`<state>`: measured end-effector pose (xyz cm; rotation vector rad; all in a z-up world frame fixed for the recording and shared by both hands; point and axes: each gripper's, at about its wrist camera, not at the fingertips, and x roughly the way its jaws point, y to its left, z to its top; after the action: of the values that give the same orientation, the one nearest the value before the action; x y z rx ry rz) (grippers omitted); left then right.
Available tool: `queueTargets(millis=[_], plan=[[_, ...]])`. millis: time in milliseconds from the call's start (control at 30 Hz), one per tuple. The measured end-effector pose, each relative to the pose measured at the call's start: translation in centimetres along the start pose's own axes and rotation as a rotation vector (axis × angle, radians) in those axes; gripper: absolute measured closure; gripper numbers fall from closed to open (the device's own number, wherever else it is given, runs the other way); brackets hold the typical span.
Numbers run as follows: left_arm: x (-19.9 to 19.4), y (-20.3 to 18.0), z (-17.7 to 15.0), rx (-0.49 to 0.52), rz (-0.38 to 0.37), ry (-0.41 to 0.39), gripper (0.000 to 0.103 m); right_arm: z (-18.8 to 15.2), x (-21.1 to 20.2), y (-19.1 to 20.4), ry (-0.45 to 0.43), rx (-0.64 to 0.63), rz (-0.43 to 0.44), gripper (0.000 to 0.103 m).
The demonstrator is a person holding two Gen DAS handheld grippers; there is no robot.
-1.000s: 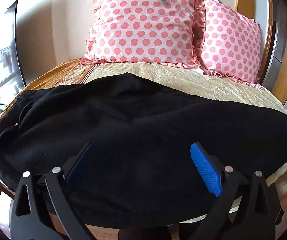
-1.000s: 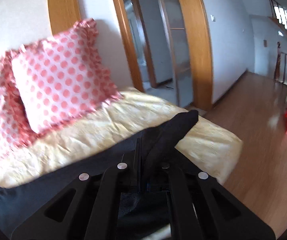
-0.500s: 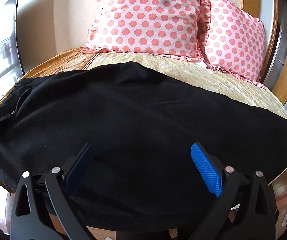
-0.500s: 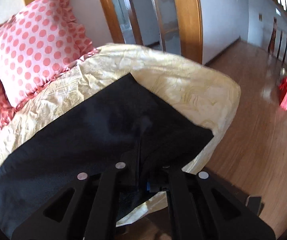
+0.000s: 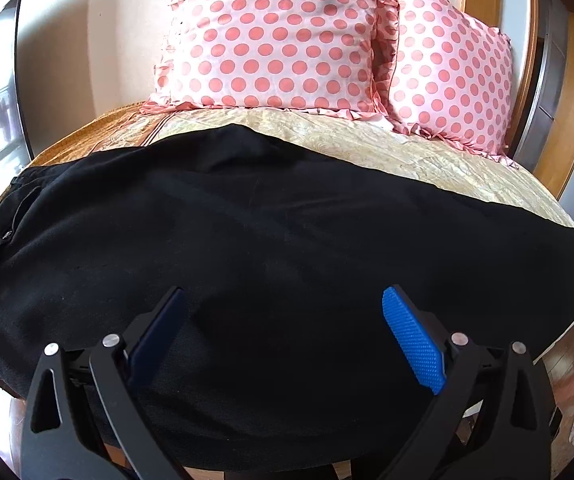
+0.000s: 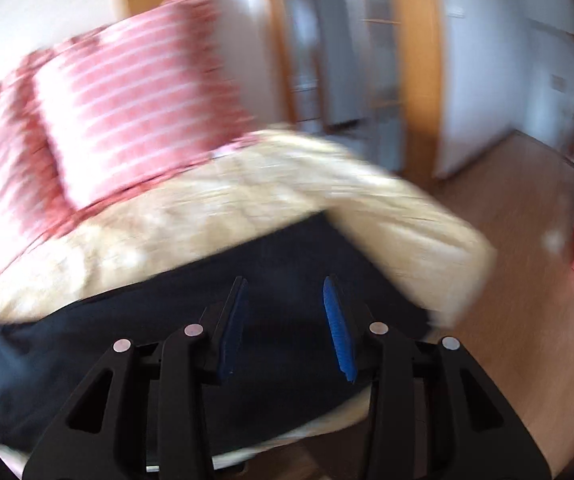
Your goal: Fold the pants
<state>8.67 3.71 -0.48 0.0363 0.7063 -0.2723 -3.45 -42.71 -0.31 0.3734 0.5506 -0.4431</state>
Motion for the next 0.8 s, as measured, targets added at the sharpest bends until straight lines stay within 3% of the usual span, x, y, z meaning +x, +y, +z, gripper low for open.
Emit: queueTargets(millis=[167,267,400,467,600,800], plan=[[-0.7,-0.1,-0.3,0.033,0.038,-0.029,0.005,0.4,4.2,12.7,0.139,-0.319,0.402,0.062],[-1.3,0.4,-0.4,0.035,0.056,-0.057,0.004,0.2,5.7,18.8,0.207,-0.455,0.551,0.062],[-1.8,0.9,-0.5,0.031,0.082,-0.084,0.002,-0.7,7.8,27.0,0.33,-0.635,0.688,0.062],[-1.9,1.0,-0.5,0.031,0.087,-0.086,0.002,-1.3,8.6,30.0,0.39,-0.709,0.734,0.062],[-1.9,1.3,-0.6,0.024,0.088,-0.087,0.002,-2.5,10.3,34.5,0.473,-0.832,0.748,0.062],[-1.3,1.9,-0.6,0.003,0.088,-0.071,0.002,-2.9,13.4,36.3,0.591,-0.843,0.746,0.062]])
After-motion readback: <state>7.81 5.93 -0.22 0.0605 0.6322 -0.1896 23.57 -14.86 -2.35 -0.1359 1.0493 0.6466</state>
